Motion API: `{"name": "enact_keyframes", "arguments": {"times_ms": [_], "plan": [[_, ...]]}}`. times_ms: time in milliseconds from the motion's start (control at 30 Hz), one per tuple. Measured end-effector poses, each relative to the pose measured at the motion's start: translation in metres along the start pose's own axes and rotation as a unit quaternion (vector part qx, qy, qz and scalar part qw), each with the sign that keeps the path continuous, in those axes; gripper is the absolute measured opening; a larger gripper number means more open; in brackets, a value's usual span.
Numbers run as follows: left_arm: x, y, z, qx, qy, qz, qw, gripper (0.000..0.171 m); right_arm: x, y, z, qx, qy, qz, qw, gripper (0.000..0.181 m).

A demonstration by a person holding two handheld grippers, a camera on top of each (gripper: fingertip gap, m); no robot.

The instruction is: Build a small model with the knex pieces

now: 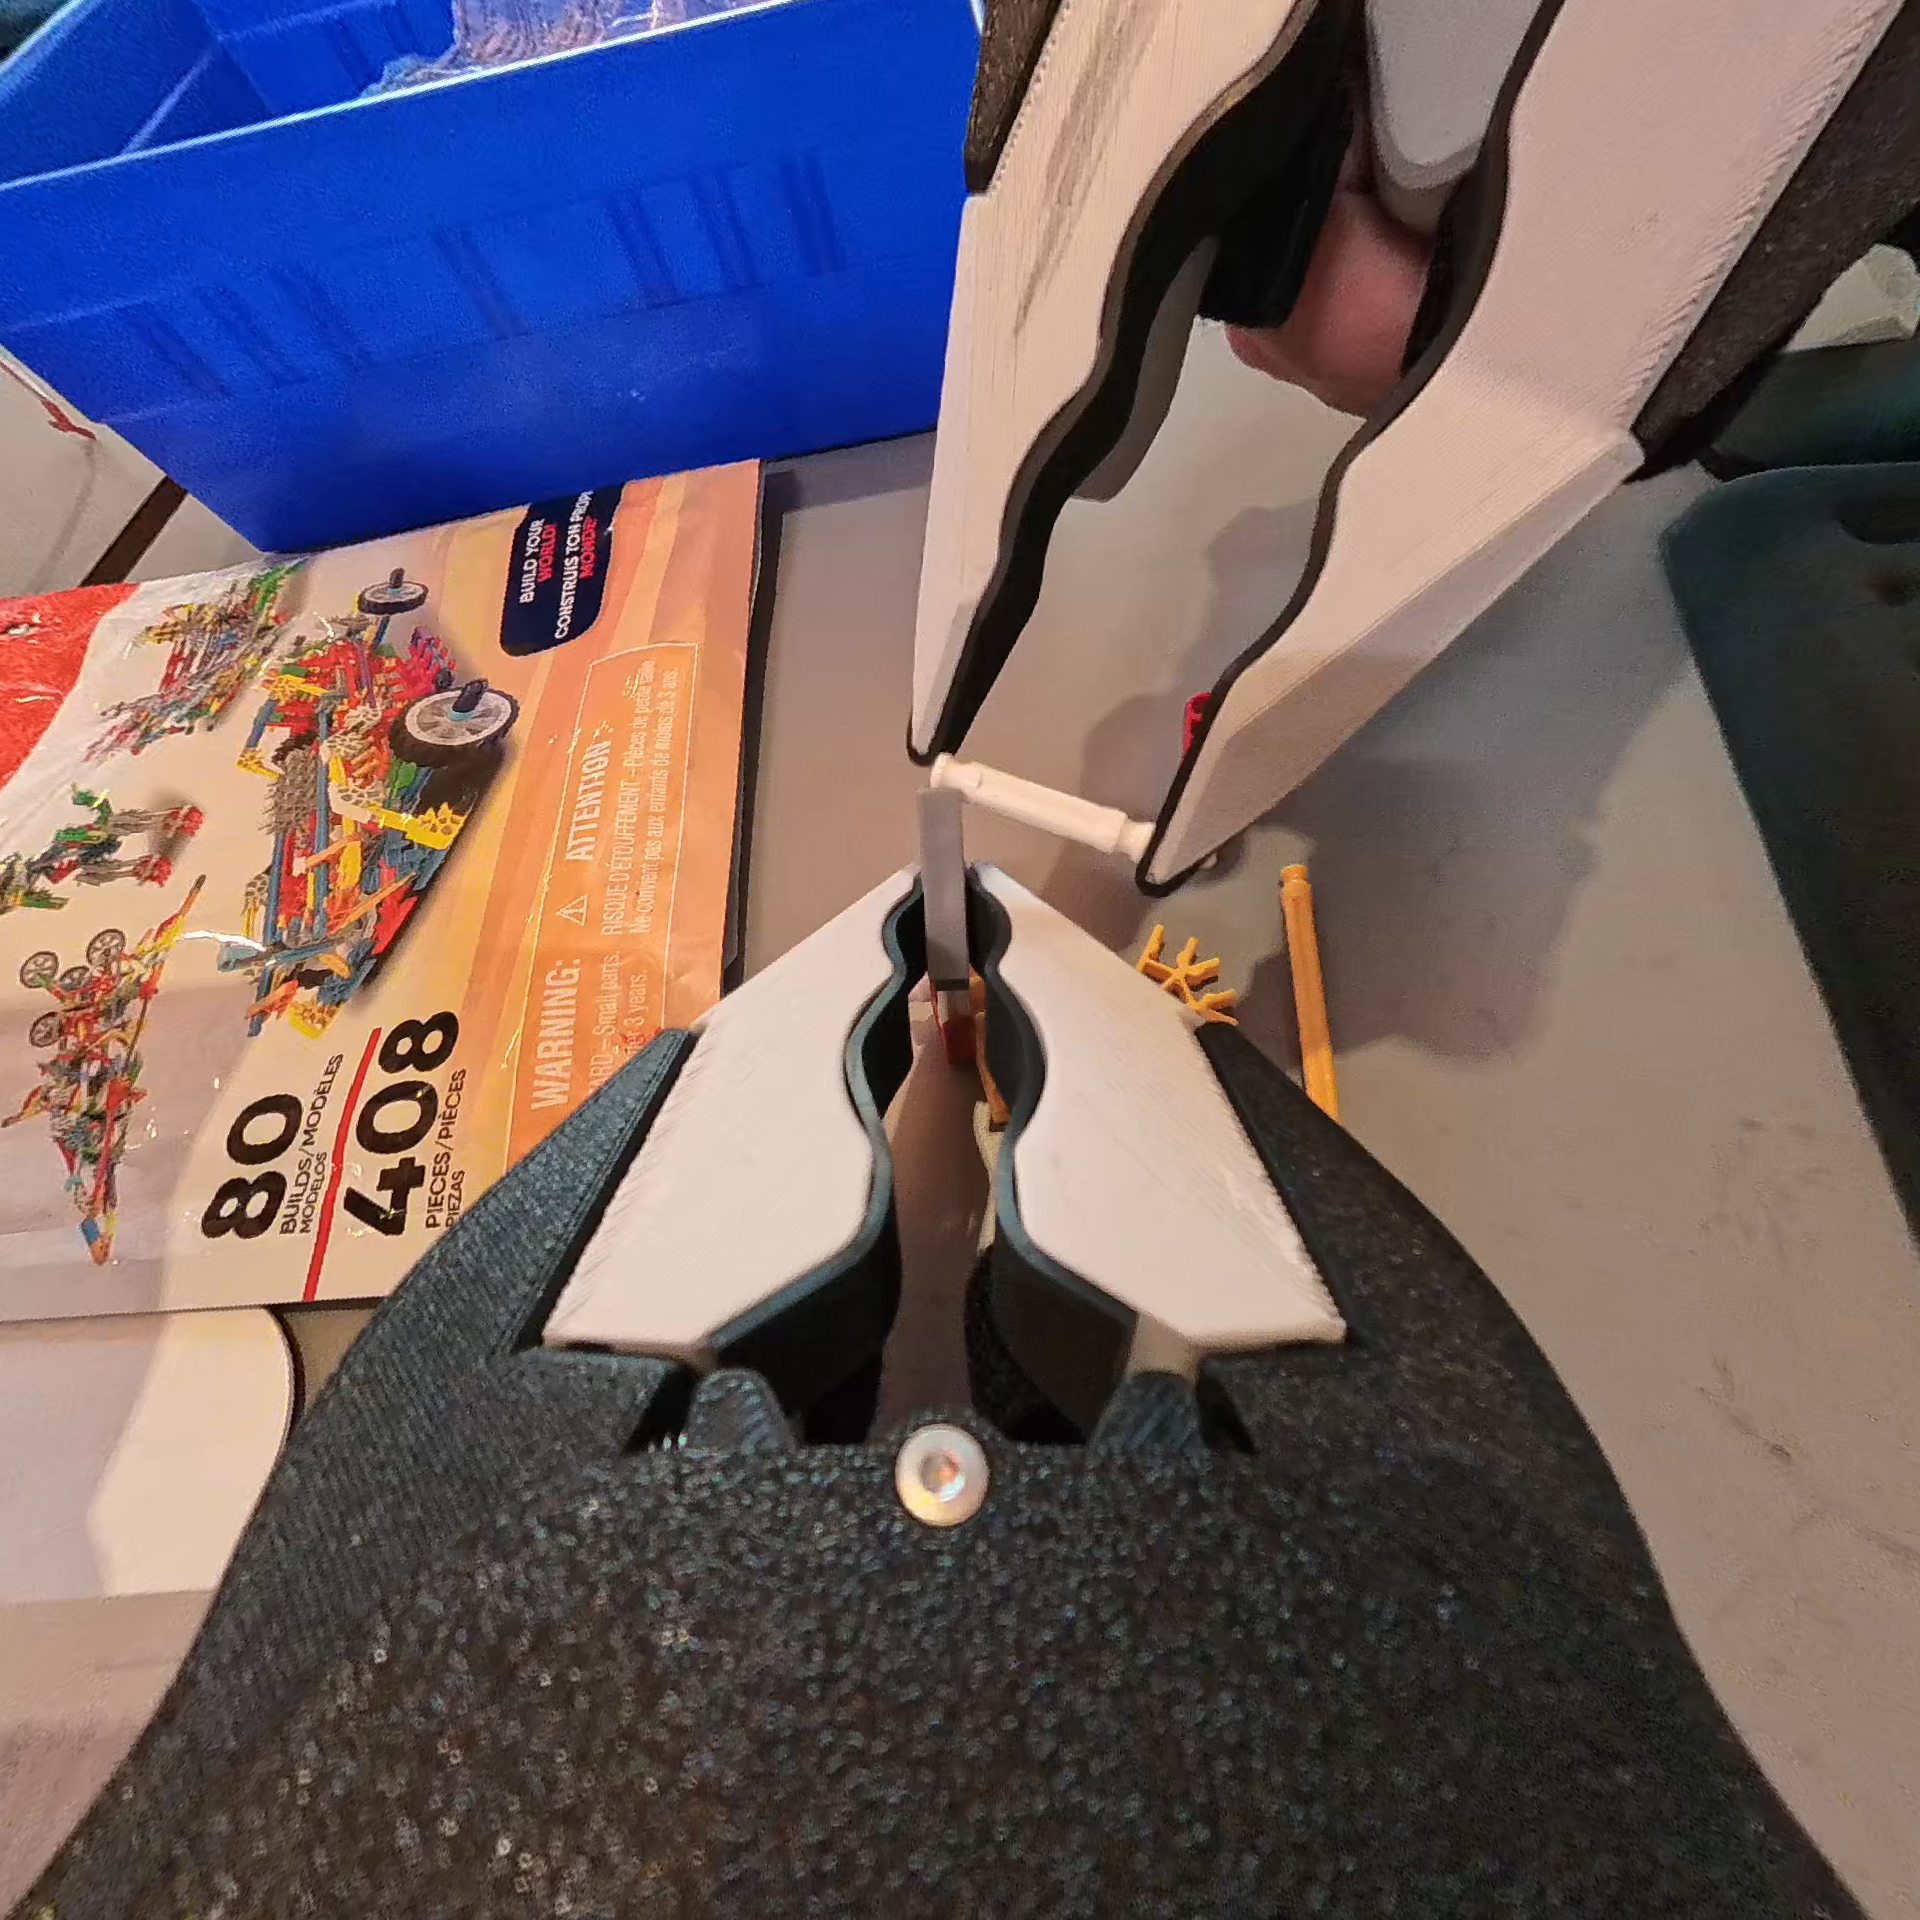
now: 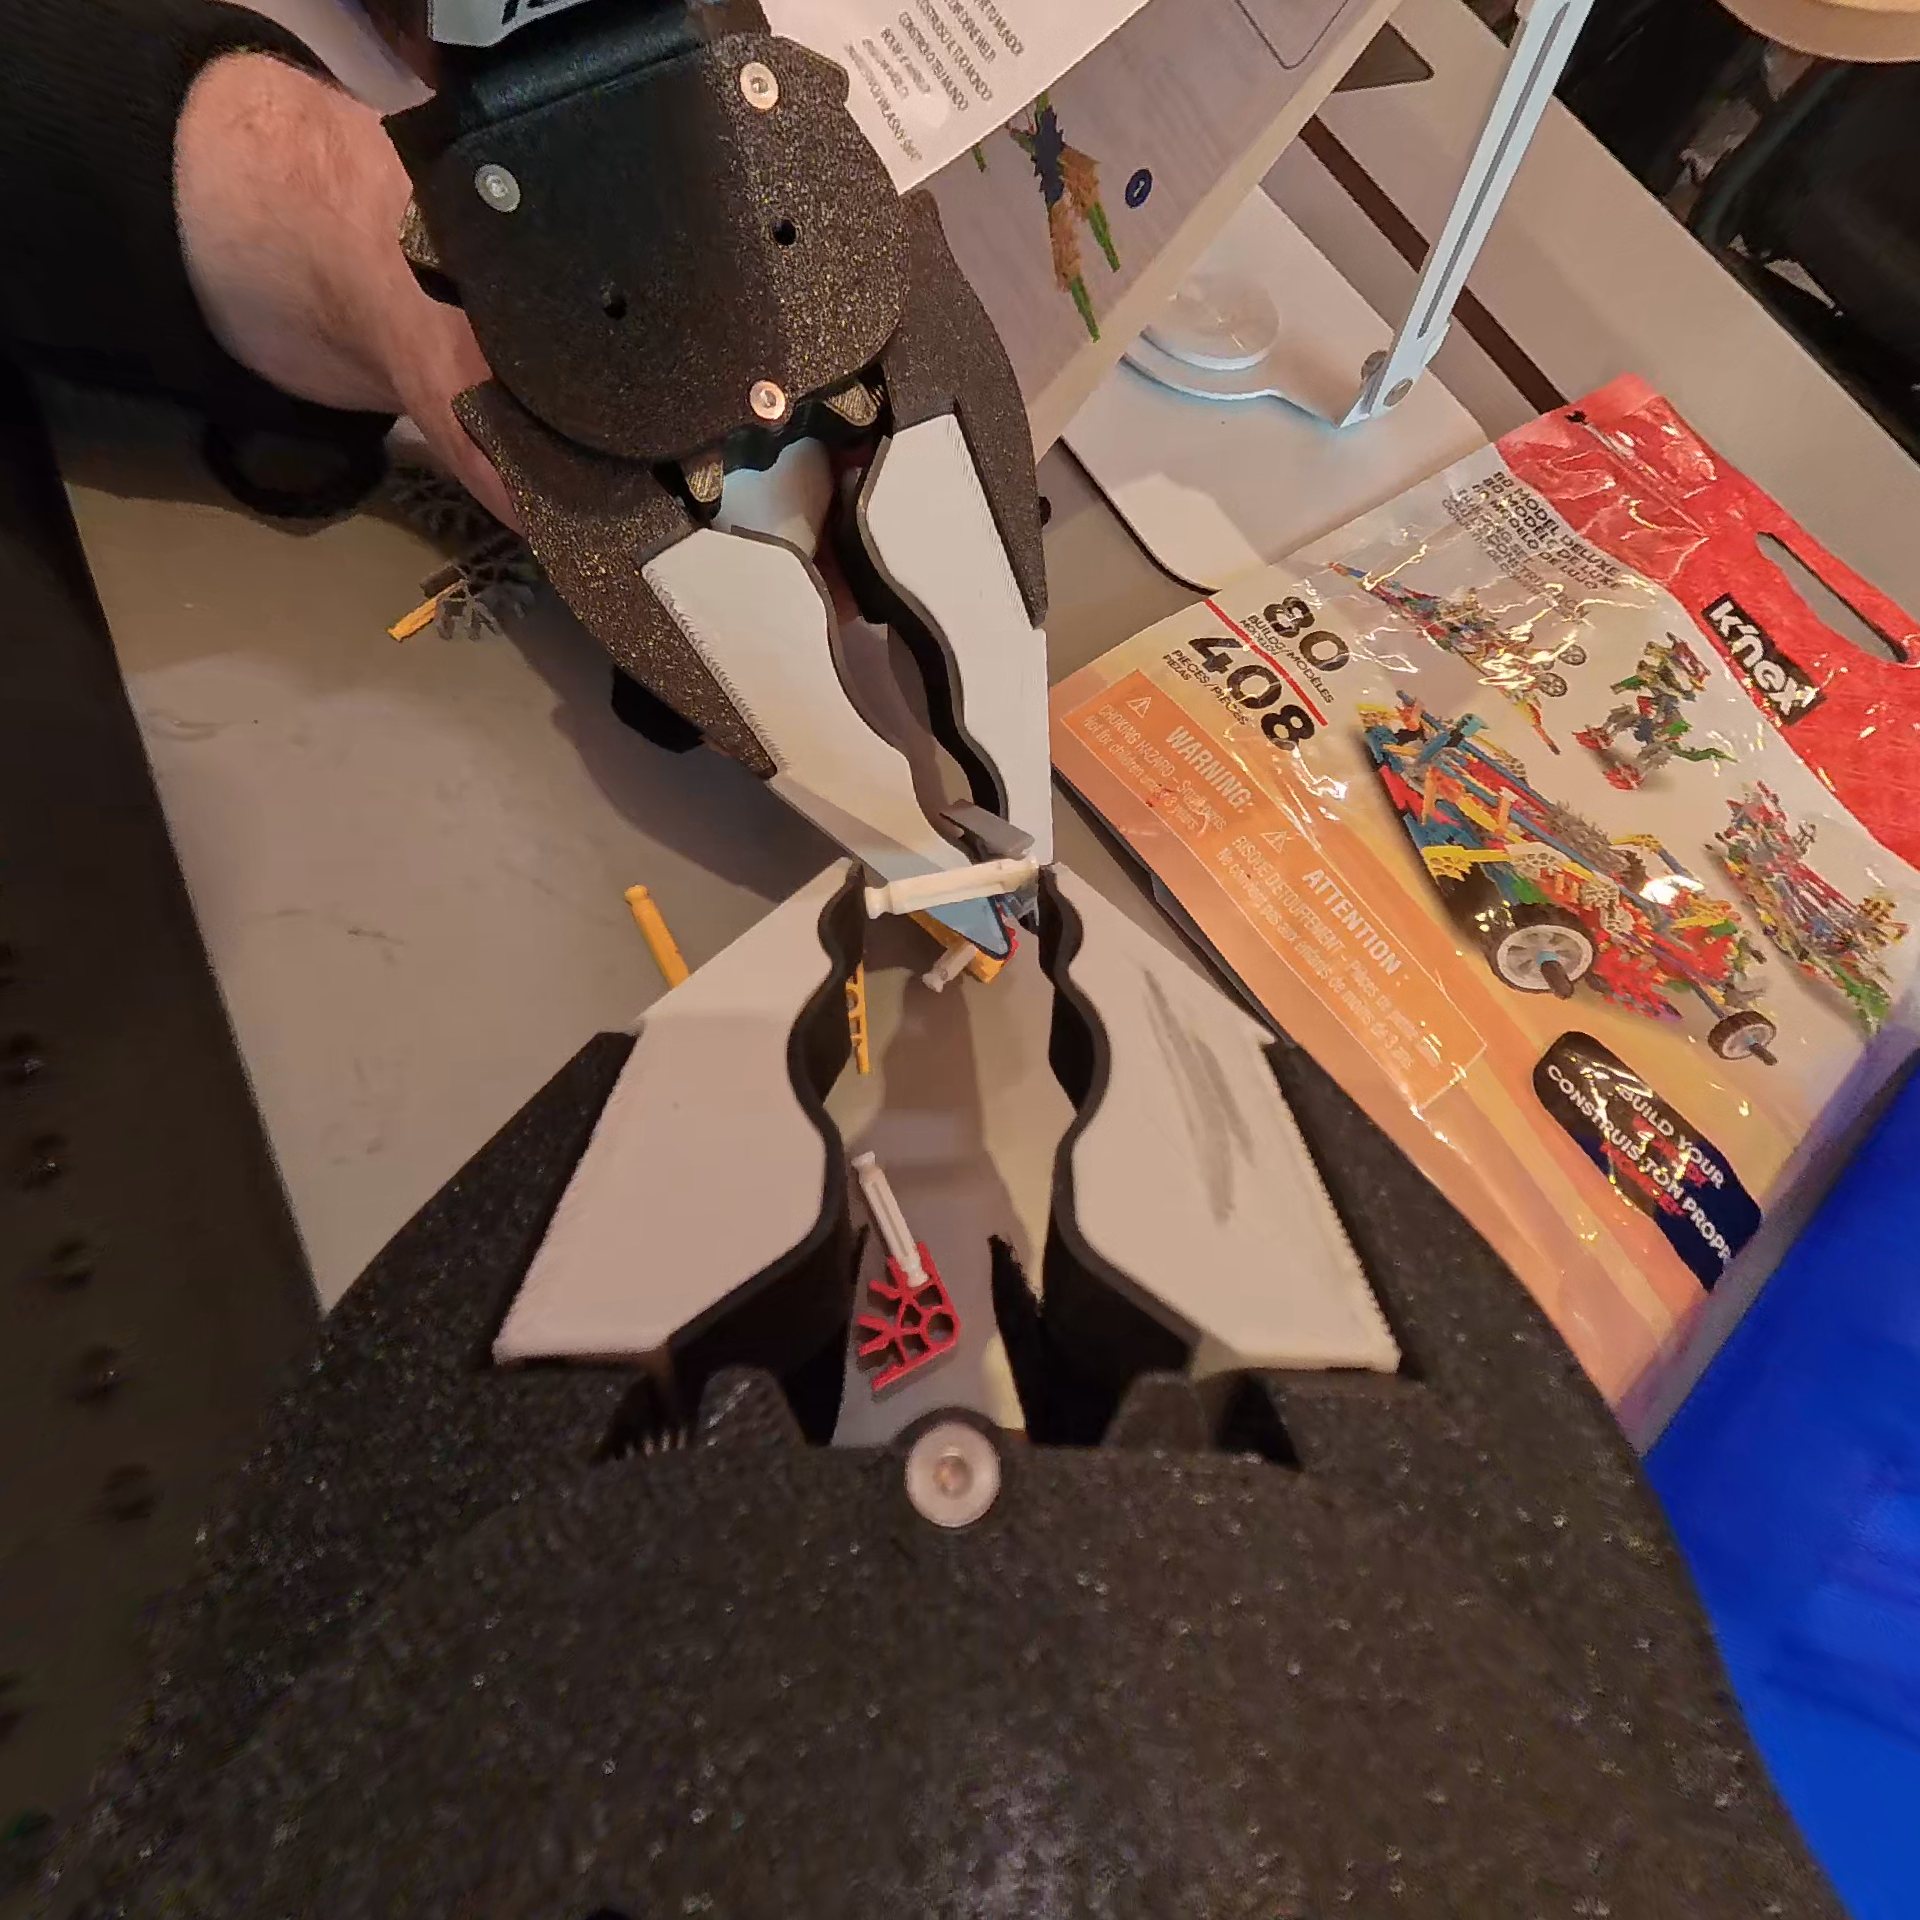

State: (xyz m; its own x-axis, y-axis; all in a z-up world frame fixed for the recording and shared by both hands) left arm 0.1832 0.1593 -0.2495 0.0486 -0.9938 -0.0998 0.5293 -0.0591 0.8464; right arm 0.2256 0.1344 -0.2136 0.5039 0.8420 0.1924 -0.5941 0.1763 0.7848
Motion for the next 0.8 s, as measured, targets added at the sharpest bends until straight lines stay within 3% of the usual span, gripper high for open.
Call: {"name": "enact_keyframes", "arguments": {"times_ms": [400,800], "plan": [[0.0024,0.0003,0.0000,0.001,-0.017,-0.009,1.000,0.005,0.0000,0.0003,0.0004,-0.035,0.040,0.058,0.997,0.032],[0.0030,0.0001,0.0010,-0.002,-0.019,-0.024,1.000,0.004,0.0033,0.0028,-0.0001,-0.059,0.097,0.059,0.992,0.031]]}}
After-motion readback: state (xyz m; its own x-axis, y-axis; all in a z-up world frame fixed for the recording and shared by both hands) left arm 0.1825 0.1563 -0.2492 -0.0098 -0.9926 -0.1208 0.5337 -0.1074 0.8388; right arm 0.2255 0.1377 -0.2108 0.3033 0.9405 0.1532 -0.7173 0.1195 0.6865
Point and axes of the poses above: each gripper's, where its closed fingertips meet, z back along the fingers, y out of its top, x = y × z across the jaws, the point moved 4 cm from there along z, back along the fingers, and after that the axes turned 4 degrees about -y, right-handed, at the moved point
